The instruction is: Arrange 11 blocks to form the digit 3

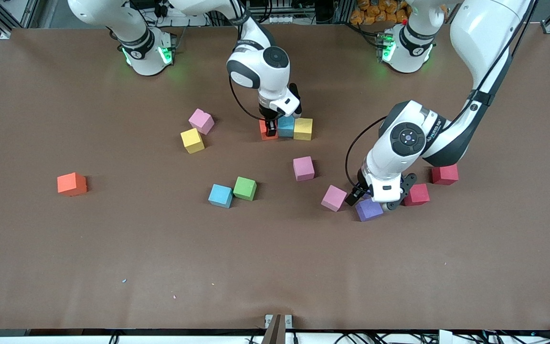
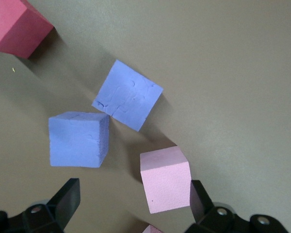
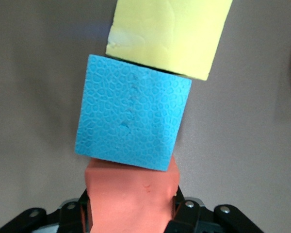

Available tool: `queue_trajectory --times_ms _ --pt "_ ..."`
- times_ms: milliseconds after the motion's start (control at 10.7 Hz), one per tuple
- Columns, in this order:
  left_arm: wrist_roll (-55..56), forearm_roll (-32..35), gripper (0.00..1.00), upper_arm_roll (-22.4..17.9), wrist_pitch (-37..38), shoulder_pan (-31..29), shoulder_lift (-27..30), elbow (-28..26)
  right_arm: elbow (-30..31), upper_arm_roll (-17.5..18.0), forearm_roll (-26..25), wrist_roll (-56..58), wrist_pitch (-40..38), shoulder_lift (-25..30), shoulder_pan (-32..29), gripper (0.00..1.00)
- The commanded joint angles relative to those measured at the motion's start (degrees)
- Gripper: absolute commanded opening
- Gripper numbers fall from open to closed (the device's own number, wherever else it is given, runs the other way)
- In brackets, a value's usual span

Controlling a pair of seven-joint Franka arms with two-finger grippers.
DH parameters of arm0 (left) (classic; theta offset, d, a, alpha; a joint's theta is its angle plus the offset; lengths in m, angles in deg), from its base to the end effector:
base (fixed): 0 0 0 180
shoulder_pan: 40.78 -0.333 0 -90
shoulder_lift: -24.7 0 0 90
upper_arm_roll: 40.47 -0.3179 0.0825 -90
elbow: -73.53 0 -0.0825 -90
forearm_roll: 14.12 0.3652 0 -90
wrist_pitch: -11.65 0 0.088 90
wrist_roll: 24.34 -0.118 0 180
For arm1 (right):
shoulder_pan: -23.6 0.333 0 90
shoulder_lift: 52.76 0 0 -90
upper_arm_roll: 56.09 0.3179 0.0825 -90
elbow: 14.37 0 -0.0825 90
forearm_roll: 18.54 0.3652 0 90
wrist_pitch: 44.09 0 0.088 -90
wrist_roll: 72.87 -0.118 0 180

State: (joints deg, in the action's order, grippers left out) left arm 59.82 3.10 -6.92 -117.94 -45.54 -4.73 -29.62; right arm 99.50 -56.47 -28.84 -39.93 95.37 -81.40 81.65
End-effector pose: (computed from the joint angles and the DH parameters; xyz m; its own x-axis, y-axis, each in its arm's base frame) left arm 0.5795 -0.2695 0.3071 0.6645 0.7466 -0.0305 0.7470 -0.6626 0.0542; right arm 0.3192 0.5012 0.2105 -0.1464 0.9829 -0.1121 0.9862 0.1538 0.0607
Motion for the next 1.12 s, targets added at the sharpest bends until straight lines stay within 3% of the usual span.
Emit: queue_trajectory --times_ms 0,187,281,375,843,1031 --pt "-0.5 1.6 1.00 0.2 1.2 0.5 -0.7 1.4 -0.9 -0.2 -0.2 -1.3 -0.5 -1.1 0.7 0.00" --pt "-0.6 1.6 1.00 0.2 1.2 0.7 -0.9 1.4 -0.9 -0.2 -0.2 -1.3 -0.5 -1.1 0.7 0.03" --pt "-0.6 1.6 1.00 0.2 1.2 0.7 -1.2 1.4 -0.9 -0.2 -0.2 -1.5 -0.5 -1.1 0.7 0.34" --pt "-0.6 1.6 1.00 0.2 1.2 0.7 -1.2 1.4 -0.9 -0.2 -0.2 -1.5 -0.4 -1.2 0.7 0.99" --pt "-0.7 1.6 1.00 0.2 1.2 0.9 -1.2 1.4 -1.0 0.3 -0.2 -1.2 -1.2 -0.7 0.0 1.00" --pt "-0.7 1.7 1.00 0.2 1.1 1.9 -1.2 1.5 -2.1 0.3 -0.2 -0.2 -6.5 1.6 -0.5 1.00"
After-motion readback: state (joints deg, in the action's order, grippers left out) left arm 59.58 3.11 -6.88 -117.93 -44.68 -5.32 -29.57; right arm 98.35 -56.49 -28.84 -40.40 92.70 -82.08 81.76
